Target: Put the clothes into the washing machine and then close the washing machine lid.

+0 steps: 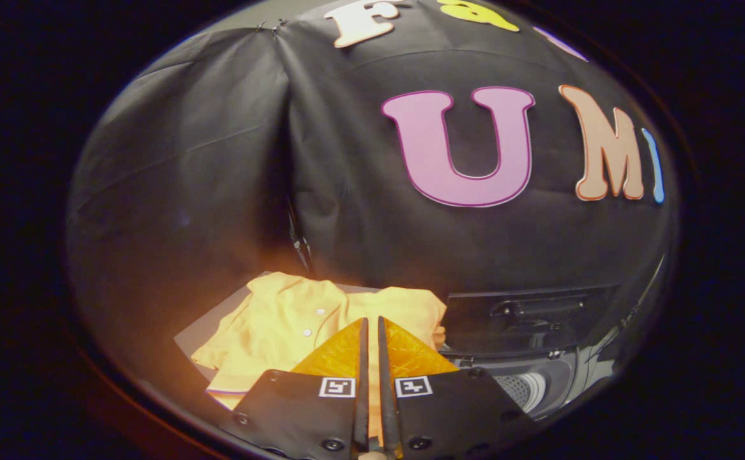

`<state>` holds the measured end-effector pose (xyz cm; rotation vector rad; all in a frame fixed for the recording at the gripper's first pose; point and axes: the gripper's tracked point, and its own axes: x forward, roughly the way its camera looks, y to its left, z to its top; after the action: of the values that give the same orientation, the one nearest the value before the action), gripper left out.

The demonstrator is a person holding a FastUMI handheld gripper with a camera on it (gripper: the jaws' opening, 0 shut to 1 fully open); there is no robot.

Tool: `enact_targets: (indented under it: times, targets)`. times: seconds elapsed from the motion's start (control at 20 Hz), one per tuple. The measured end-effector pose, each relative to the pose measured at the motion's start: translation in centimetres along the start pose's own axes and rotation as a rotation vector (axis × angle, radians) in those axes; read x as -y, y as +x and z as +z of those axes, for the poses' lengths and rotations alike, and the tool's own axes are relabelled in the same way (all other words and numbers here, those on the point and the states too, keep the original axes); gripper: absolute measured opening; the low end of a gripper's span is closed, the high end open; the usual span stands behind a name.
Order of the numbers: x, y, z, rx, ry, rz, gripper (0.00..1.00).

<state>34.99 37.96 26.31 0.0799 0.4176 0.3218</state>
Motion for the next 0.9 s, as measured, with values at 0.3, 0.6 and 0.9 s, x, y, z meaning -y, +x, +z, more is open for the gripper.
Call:
enact_targets:
  times: [0.3,0.6,0.9]
  targets:
    - [-3.7,3.2,-3.0,-0.077,-0.031,0.061,0.44]
    - [-5.7,5.2,-7.0,-0.187,-0.075,0.084,0.43]
    - [-5.2,5.3,-7.0,-0.188,-0.132,0.026,0.11]
